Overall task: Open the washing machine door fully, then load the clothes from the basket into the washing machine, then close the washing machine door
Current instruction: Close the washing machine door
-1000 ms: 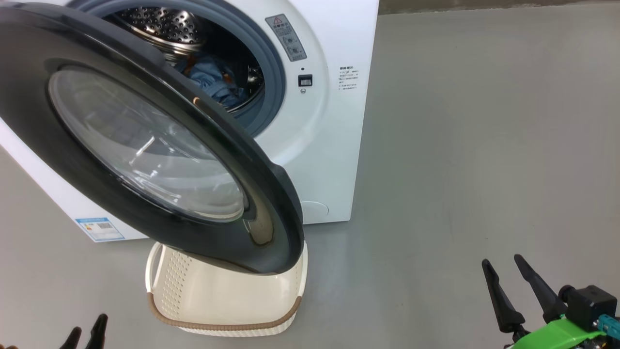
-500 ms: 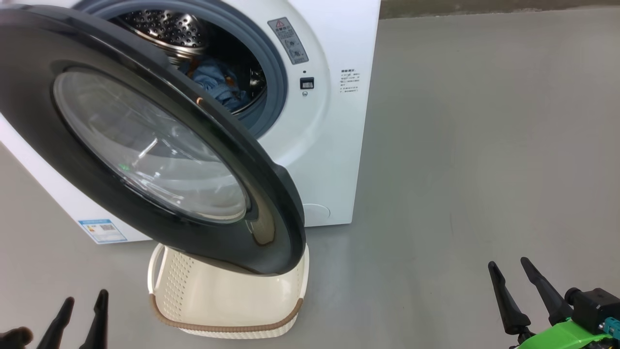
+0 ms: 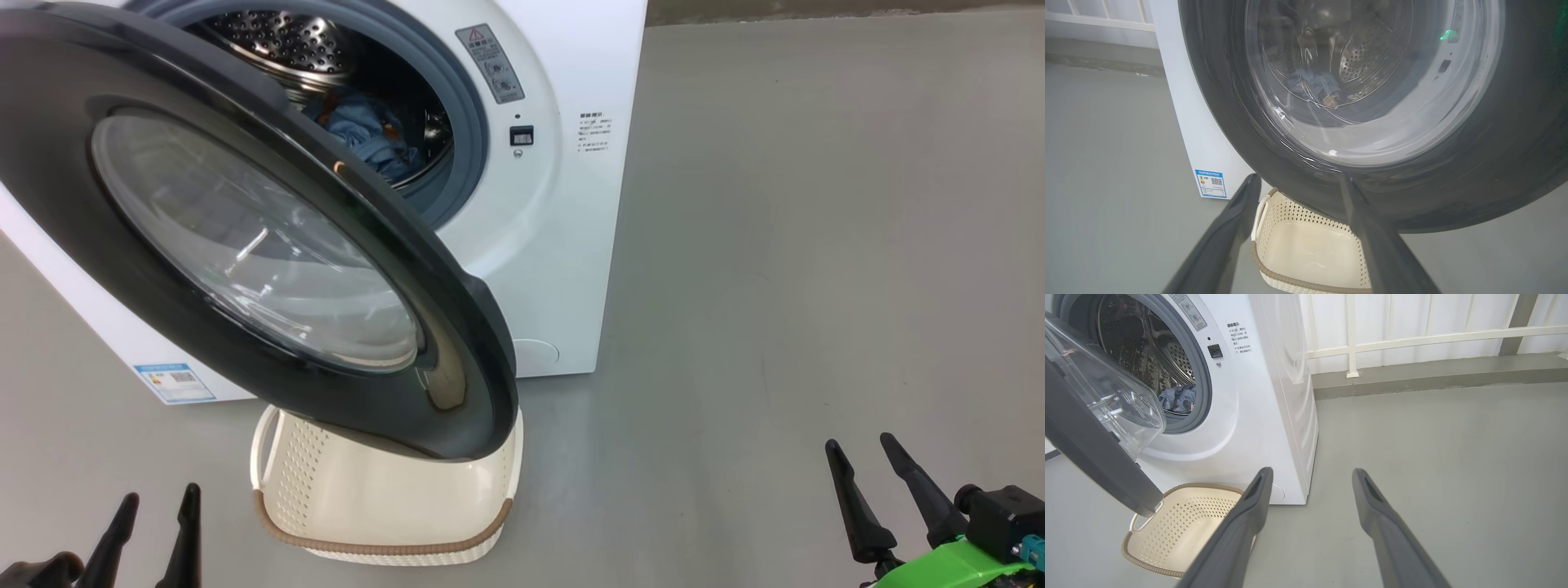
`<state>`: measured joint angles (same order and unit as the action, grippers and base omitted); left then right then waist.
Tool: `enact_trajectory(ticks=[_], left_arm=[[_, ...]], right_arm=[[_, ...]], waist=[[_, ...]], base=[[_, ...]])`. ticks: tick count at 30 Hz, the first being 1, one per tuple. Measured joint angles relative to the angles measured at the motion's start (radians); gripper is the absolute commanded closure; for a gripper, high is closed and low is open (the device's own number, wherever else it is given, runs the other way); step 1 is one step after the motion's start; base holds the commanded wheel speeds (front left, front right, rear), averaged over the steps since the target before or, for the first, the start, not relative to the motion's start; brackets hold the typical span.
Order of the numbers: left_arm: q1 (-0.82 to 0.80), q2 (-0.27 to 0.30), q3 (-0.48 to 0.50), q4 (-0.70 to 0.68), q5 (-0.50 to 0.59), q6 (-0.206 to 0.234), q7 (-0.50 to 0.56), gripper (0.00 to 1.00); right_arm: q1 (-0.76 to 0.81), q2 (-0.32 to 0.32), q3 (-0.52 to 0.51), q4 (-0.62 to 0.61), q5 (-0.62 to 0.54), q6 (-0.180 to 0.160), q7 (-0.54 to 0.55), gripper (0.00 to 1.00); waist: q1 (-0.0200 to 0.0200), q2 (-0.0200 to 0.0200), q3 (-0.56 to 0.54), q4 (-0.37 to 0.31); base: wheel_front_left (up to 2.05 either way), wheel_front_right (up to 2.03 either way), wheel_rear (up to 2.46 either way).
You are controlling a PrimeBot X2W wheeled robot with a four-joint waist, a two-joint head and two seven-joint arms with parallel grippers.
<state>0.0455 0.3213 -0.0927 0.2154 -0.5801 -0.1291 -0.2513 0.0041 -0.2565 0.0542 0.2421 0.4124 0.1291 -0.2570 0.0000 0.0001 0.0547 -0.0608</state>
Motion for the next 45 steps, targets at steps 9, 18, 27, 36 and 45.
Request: enact_trajectory(ticks=[9, 18, 27, 36, 45], left_arm=[[0.000, -0.010, 0.002, 0.003, 0.006, 0.000, 0.000, 0.00], [0.000, -0.011, 0.007, 0.004, 0.013, 0.000, 0.000, 0.00], [0.000, -0.017, 0.007, 0.006, 0.014, 0.000, 0.000, 0.00], [0.000, -0.036, 0.006, 0.006, 0.024, 0.000, 0.000, 0.00], [0.003, -0.067, 0.014, -0.007, 0.038, 0.000, 0.000, 0.00]], right_arm=[[0.000, 0.001, 0.000, 0.000, 0.000, 0.000, 0.000, 0.00], [0.000, 0.002, 0.000, 0.000, 0.000, 0.000, 0.000, 0.00], [0.000, 0.006, 0.000, 0.000, 0.000, 0.000, 0.000, 0.00], [-0.004, 0.023, 0.002, -0.006, 0.006, 0.000, 0.000, 1.00], [-0.118, 0.046, 0.029, -0.054, 0.049, 0.000, 0.000, 1.00]], waist=[[0.0000, 0.0000, 0.000, 0.001], [0.0000, 0.0000, 0.000, 0.002], [0.0000, 0.0000, -0.003, 0.006], [0.0000, 0.0000, -0.007, 0.023], [0.0000, 0.0000, -0.021, 0.064]], base=[[0.00, 0.00, 0.00], [0.00, 0.00, 0.00], [0.00, 0.00, 0.00], [0.00, 0.00, 0.00], [0.00, 0.00, 0.00]])
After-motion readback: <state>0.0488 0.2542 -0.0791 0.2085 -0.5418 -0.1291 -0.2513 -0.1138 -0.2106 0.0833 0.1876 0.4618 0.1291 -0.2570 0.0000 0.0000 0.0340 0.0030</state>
